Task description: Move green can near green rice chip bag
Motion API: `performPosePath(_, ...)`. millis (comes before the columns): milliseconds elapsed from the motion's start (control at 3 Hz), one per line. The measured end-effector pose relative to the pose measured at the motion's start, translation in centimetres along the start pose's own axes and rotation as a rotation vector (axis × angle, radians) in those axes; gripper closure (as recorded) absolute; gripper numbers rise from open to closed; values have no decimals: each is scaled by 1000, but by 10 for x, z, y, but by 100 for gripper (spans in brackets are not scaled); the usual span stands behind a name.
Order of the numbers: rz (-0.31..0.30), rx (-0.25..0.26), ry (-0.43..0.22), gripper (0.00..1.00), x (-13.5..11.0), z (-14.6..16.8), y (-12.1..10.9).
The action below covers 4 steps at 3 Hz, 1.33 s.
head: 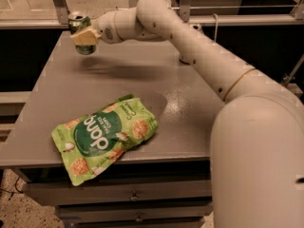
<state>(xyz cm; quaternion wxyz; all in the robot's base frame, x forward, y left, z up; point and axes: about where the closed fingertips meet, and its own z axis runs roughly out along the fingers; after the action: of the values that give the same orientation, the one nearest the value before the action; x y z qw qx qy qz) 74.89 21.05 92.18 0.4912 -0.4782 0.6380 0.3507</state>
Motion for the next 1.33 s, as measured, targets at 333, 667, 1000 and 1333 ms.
performPosePath(333,2,-44,-10,100,5,-47,28)
performPosePath(667,14,-51,16,100,22,-98,51)
performPosePath(1000,19,-43,48,100,45,-150,71)
performPosePath(1333,33,3,79,100,71,-199,78)
